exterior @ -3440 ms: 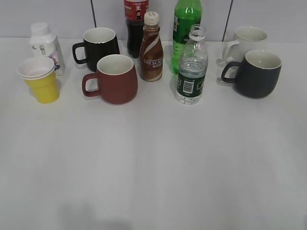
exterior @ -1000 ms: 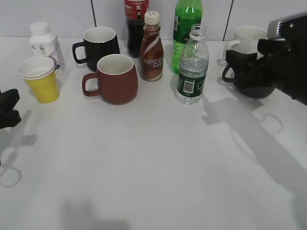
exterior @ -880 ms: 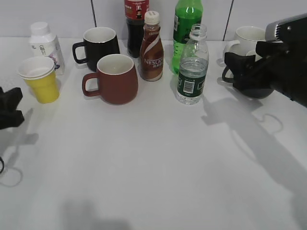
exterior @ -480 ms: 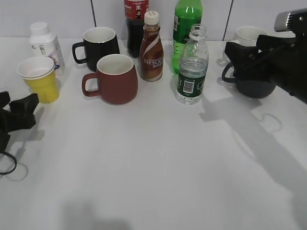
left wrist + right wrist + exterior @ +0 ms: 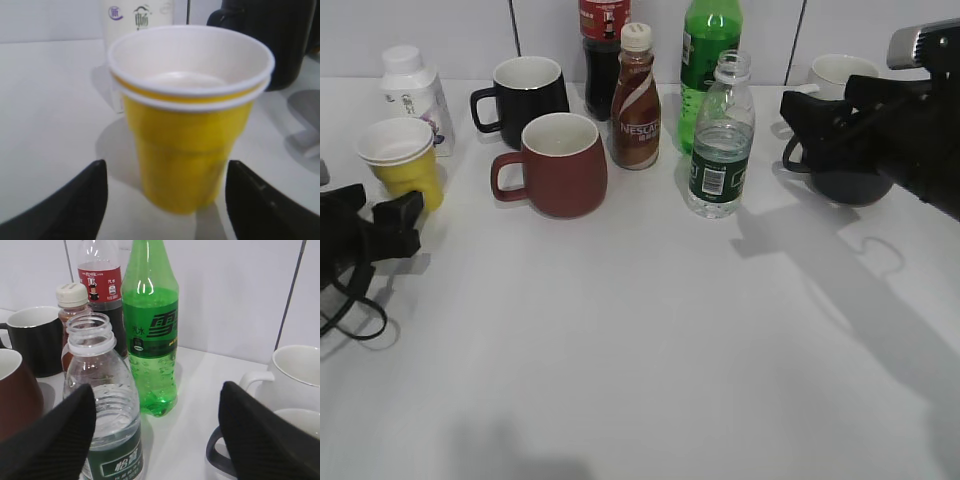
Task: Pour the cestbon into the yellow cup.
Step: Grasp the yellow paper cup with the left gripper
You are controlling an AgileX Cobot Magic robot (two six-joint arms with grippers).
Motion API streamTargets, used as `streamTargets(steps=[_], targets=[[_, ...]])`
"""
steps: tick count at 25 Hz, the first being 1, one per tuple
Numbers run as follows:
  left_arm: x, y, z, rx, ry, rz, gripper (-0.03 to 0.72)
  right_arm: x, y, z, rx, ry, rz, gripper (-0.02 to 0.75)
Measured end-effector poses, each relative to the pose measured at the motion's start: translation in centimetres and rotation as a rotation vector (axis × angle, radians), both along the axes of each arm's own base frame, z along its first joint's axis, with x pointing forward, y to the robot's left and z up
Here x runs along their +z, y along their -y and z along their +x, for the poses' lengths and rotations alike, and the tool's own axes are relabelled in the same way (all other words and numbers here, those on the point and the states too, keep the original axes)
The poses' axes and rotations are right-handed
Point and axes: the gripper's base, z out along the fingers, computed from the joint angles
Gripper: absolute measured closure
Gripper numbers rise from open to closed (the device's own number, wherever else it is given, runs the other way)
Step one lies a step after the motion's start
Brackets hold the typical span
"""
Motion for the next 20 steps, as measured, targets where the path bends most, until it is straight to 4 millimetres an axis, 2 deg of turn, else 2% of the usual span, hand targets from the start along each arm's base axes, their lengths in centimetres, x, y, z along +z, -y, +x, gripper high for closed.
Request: streamTargets(steps=[11,20], targets=[[-0.9,0.8,3.6,-0.035,0.047,0.004,0.125,0.0,0.0,0.0,0.002,0.0,0.0,0.164],[-0.8,1.2,5.7,-0.042,0.091,0.0,0.118,0.0,0.0,0.0,0.001,-0.001,0.001,0.164]])
